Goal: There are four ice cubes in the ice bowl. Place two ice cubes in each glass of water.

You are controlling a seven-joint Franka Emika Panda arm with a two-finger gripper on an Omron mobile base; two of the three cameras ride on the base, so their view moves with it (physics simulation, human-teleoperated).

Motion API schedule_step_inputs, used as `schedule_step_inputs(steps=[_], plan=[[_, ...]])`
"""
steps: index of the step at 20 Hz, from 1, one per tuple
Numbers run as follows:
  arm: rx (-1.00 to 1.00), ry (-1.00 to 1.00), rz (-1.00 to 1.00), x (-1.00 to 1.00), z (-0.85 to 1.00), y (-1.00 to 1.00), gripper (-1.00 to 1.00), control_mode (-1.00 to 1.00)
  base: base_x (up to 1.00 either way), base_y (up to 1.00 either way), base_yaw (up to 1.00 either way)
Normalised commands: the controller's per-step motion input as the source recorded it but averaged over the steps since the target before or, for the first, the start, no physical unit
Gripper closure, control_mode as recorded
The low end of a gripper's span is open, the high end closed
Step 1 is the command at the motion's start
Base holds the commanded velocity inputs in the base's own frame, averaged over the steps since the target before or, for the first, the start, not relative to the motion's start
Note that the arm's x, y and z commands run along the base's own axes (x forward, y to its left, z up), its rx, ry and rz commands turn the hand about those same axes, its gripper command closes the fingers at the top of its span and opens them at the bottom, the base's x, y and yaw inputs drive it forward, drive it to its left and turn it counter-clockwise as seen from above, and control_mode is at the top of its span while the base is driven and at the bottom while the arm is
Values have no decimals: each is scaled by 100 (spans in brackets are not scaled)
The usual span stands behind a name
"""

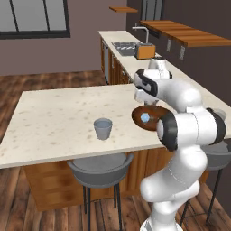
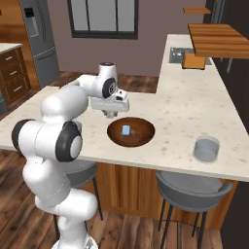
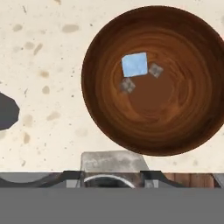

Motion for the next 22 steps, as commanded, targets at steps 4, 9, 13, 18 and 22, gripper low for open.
schedule_step_inputs(steps=[4, 9, 13, 18, 22], plan=[[0, -23, -8, 0, 16, 100, 100, -100, 0, 0, 0], [0, -6, -10, 0, 0, 100, 100, -100, 0, 0, 0], [0, 0, -12, 9, -1, 100, 100, -100, 0, 0, 0], [3, -1, -17, 15, -15, 100, 100, -100, 0, 0, 0], [12, 15, -7, 33, -32, 84, 100, -100, 0, 0, 0]])
